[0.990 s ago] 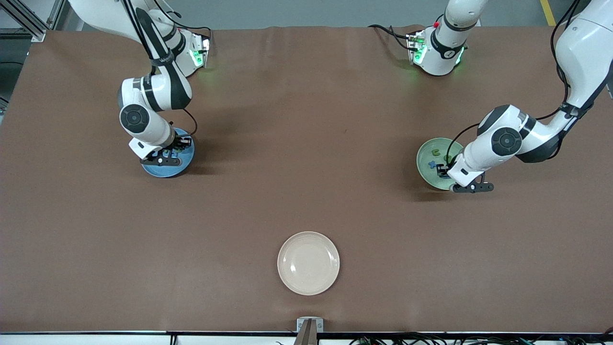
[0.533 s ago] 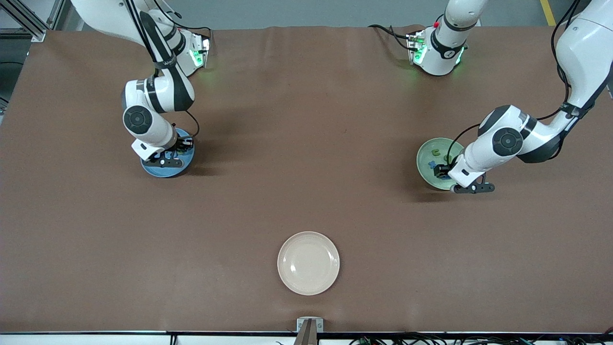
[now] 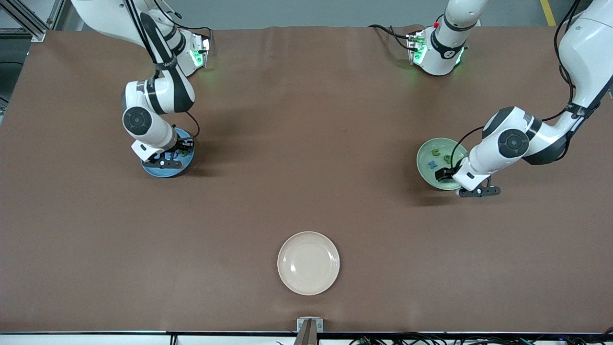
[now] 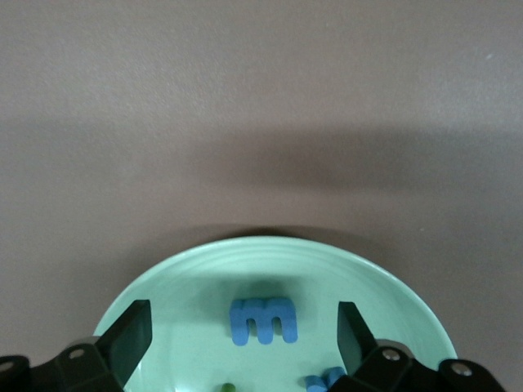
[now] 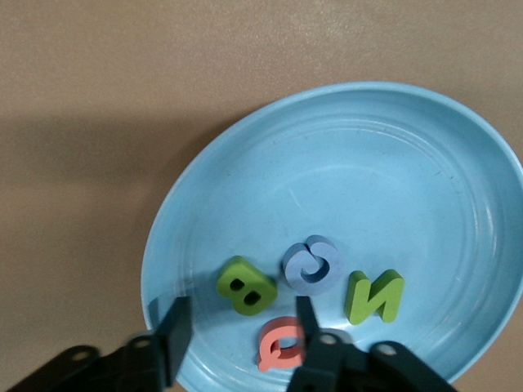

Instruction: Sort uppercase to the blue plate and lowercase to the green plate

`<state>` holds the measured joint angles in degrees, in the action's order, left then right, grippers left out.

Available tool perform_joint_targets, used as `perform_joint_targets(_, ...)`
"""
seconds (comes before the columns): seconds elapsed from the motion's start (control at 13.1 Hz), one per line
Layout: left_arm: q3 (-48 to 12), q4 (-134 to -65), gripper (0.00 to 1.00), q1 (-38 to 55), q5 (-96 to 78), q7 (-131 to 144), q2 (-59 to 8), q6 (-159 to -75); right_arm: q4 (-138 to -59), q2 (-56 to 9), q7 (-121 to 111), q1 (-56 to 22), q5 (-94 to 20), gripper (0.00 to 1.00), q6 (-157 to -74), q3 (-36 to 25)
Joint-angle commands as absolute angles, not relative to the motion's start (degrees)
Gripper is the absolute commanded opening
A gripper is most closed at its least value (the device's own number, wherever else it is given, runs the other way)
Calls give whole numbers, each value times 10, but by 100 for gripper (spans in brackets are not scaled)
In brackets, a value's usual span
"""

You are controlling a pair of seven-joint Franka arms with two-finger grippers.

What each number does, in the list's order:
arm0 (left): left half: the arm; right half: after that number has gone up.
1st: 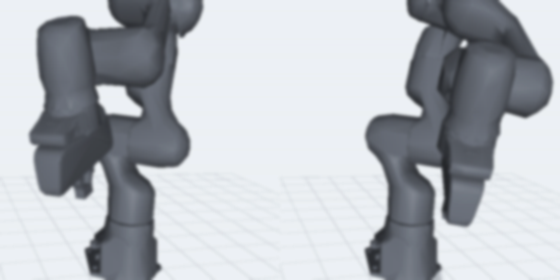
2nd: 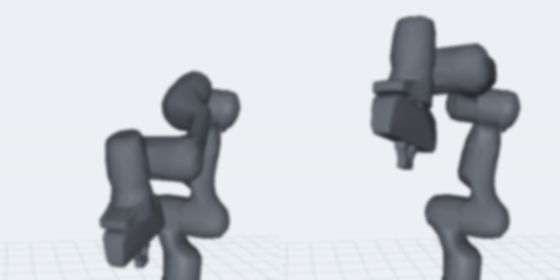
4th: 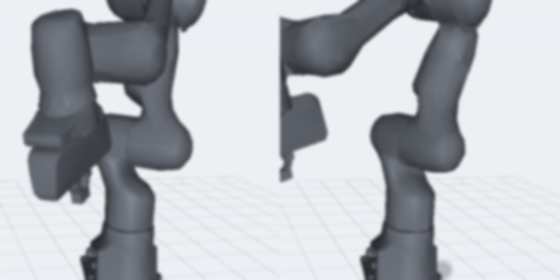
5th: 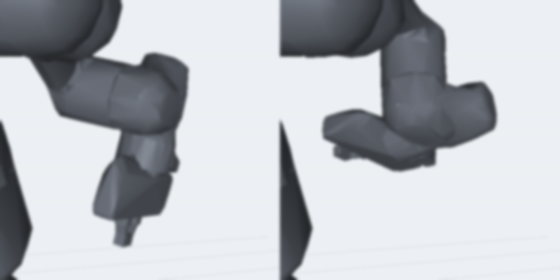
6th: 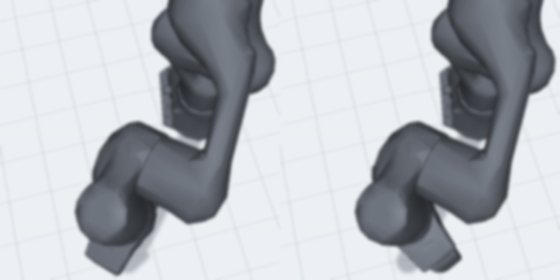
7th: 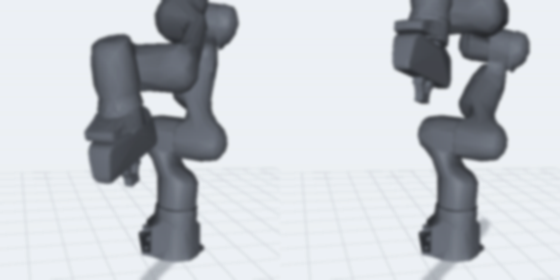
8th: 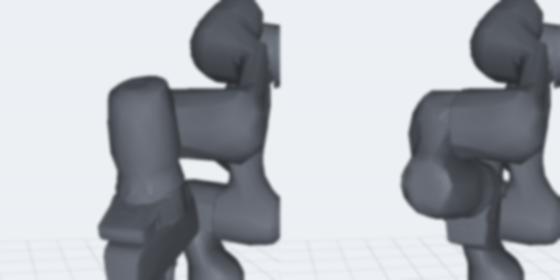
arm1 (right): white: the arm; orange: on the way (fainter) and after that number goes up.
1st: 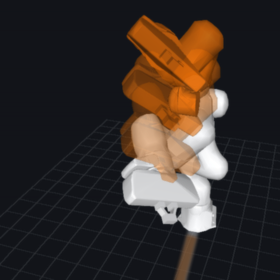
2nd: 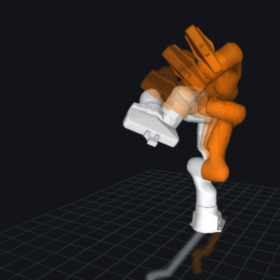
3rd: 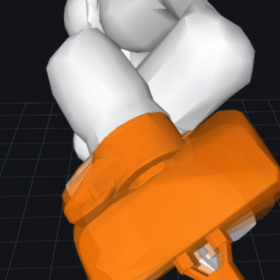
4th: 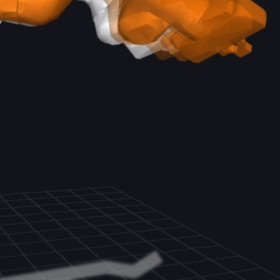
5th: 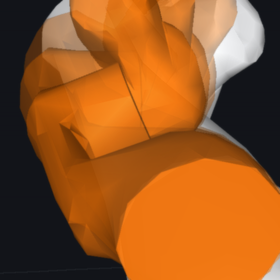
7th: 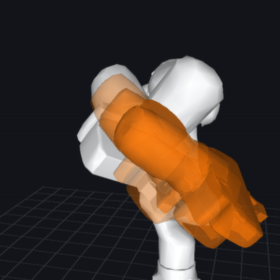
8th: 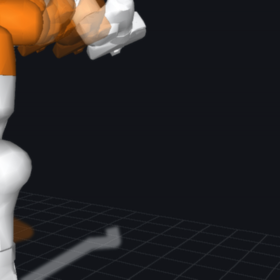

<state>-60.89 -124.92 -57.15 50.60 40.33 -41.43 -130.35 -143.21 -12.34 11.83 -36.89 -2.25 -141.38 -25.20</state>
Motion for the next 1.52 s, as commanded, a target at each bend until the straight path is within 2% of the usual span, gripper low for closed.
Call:
perform_joint_targets(0.0,-612,-1241,100,-565,507,397,-396,-1305,-1423,-121,119,-371,-32,100,-1396,-251)
perform_joint_targets(0.15,-610,-1240,99,-556,457,385,-373,-1311,-1376,-111,111,-366,-31,100,-1305,-252)
perform_joint_targets(0.38,-596,-1244,99,-542,317,274,-295,-1312,-1266,-109,93,-361,-30,100,-1140,-258)
perform_joint_targets(0.61,-580,-1246,99,-542,210,174,-236,-1312,-1167,-111,93,-342,-29,100,-1029,-257)
perform_joint_targets(0.91,-556,-1259,99,-542,42,18,-125,-1305,-1062,-110,92,-315,-29,100,-949,-257)
perform_joint_targets(1.14,-534,-1262,99,-548,13,-11,-80,-1289,-981,-111,49,-288,-26,100,-907,-257)
perform_joint_targets(1.37,-531,-1238,100,-549,12,-9,-30,-1268,-934,-111,-54,-227,-25,100,-888,-257)
perform_joint_targets(1.45,-528,-1208,100,-551,12,-6,-31,-1237,-915,-111,-85,-205,-25,100,-878,-257)
